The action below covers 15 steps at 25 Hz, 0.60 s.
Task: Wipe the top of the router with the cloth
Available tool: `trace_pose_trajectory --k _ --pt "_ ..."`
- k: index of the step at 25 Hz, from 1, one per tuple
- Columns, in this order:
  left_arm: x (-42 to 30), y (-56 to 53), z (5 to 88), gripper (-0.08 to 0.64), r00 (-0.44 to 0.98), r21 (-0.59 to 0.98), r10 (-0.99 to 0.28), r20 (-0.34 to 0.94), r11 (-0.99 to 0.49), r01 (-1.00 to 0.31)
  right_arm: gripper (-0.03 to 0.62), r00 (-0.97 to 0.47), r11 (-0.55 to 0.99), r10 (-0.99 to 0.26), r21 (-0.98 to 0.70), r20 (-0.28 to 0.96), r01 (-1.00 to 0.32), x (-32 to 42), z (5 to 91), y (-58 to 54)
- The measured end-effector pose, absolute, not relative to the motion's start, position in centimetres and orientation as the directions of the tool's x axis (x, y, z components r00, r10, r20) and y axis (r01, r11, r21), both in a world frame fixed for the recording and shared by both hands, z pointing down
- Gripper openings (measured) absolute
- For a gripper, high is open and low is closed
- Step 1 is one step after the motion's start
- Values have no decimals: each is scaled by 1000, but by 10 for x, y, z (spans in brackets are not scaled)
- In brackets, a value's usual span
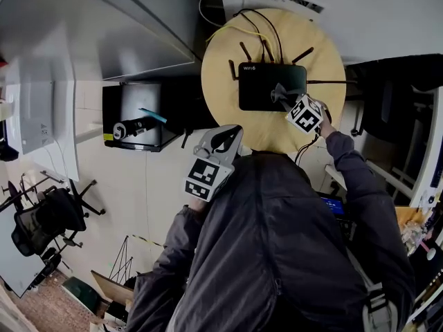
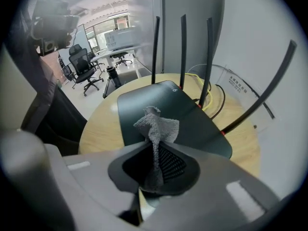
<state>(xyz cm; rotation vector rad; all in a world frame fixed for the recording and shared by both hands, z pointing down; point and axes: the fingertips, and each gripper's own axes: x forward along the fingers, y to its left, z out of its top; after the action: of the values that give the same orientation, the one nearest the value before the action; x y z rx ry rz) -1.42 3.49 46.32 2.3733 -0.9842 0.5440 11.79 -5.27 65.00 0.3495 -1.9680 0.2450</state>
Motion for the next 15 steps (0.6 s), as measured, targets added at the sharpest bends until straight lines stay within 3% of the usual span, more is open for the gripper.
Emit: trace_pose_trajectory --k 9,15 --pt "-13 34 463 0 665 301 -522 534 -617 -727 29 -404 949 -76 -58 912 -310 118 650 -14" --pt "-20 34 463 0 652 297 -535 537 -604 -740 29 -344 851 -279 65 896 -521 158 641 -101"
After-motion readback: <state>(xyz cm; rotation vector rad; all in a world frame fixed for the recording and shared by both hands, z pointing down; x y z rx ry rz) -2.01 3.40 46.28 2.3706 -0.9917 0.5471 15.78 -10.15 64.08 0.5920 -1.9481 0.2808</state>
